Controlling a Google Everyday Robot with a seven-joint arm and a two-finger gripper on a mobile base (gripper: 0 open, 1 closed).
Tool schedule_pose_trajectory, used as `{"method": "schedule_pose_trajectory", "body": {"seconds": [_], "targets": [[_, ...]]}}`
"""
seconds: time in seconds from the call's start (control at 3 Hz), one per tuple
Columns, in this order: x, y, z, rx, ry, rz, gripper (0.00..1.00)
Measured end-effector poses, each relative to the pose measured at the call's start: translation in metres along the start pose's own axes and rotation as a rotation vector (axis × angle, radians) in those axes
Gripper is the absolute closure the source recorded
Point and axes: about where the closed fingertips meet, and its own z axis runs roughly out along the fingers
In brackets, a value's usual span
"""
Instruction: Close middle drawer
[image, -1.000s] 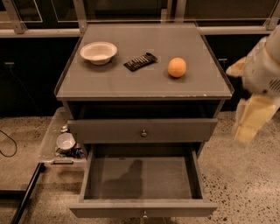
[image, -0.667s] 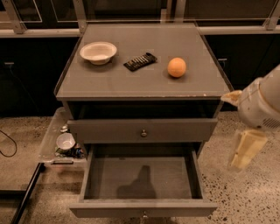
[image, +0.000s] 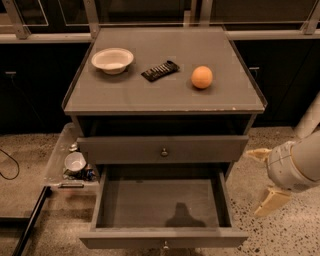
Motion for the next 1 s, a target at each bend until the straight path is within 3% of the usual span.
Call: {"method": "schedule_pose_trajectory", "body": {"seconds": [0.33, 1.0], "targets": [[0.0260, 0.0102, 0.0432, -0.052, -0.037, 0.026, 0.43], [0.0276, 0.0113, 0.0481, -0.062, -0.041, 0.030, 0.88]]}}
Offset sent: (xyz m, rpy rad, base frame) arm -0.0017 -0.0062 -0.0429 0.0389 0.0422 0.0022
